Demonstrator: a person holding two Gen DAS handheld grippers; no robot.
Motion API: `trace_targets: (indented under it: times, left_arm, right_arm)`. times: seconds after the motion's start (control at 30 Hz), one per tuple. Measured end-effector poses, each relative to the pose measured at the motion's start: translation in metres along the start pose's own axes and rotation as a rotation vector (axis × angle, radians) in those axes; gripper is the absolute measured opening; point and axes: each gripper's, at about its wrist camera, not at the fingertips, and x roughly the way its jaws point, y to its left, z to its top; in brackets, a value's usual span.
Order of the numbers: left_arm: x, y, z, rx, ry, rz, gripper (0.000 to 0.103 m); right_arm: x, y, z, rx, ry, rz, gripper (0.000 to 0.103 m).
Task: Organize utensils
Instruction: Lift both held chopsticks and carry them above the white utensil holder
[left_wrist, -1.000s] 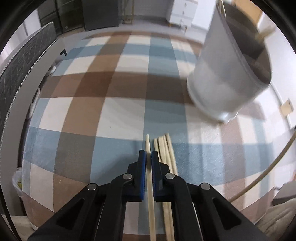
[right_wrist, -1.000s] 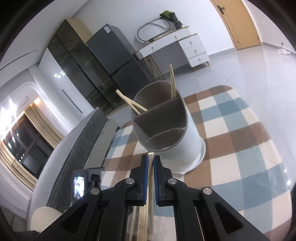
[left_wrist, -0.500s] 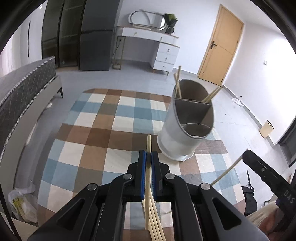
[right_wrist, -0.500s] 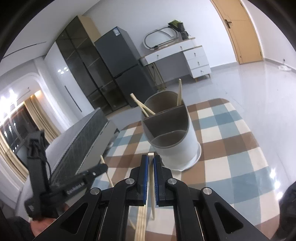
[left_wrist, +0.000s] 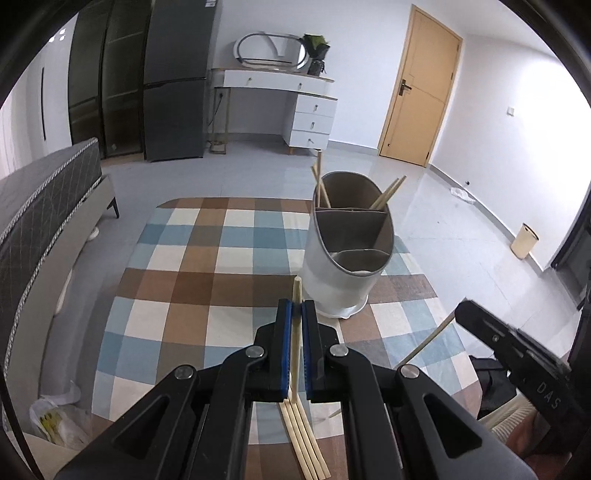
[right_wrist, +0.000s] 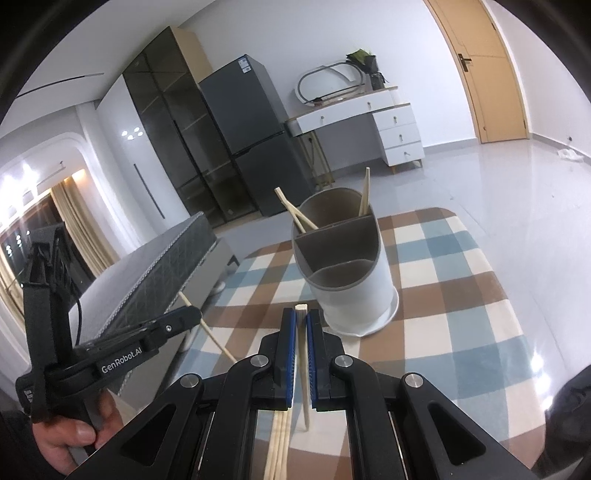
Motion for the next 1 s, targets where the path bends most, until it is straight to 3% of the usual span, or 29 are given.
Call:
trace_targets:
  times: [0.73, 1.0]
  left_arm:
    - [-0.027, -0.023, 0.039, 0.044, 0.006, -0.048, 0.001]
    - [-0.036, -0.035, 0.073, 0.058, -0.009, -0.092, 0.001]
  right_arm:
    - [-0.026, -0.013, 0.034, 0.029, -0.092, -0.001, 0.005]
    - [-0.037, 0.006, 0.076, -0.116, -0.137, -0.004, 0.005]
